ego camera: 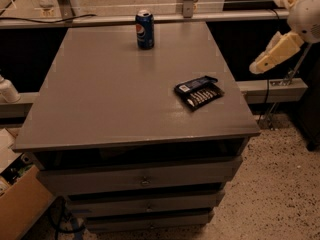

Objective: Move rxbar blueberry near rxbar chocolate

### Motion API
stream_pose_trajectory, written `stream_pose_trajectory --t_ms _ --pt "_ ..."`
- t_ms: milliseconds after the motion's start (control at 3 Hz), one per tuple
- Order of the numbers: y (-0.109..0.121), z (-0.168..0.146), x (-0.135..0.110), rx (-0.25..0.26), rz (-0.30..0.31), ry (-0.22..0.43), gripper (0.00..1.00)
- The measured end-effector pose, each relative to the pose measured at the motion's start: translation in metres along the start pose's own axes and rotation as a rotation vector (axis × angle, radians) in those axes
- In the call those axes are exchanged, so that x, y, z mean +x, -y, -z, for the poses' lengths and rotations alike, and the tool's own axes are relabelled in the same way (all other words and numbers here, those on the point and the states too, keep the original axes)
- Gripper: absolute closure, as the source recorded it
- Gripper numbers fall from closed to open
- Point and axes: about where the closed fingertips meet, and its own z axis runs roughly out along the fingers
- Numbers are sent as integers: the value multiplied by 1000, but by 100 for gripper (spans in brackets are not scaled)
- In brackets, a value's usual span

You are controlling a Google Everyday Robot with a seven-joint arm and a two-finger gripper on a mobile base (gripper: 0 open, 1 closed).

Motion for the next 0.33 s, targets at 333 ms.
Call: stream_pose_trajectory --t_ms 333 --pt "0 3 3 3 -7 -1 0"
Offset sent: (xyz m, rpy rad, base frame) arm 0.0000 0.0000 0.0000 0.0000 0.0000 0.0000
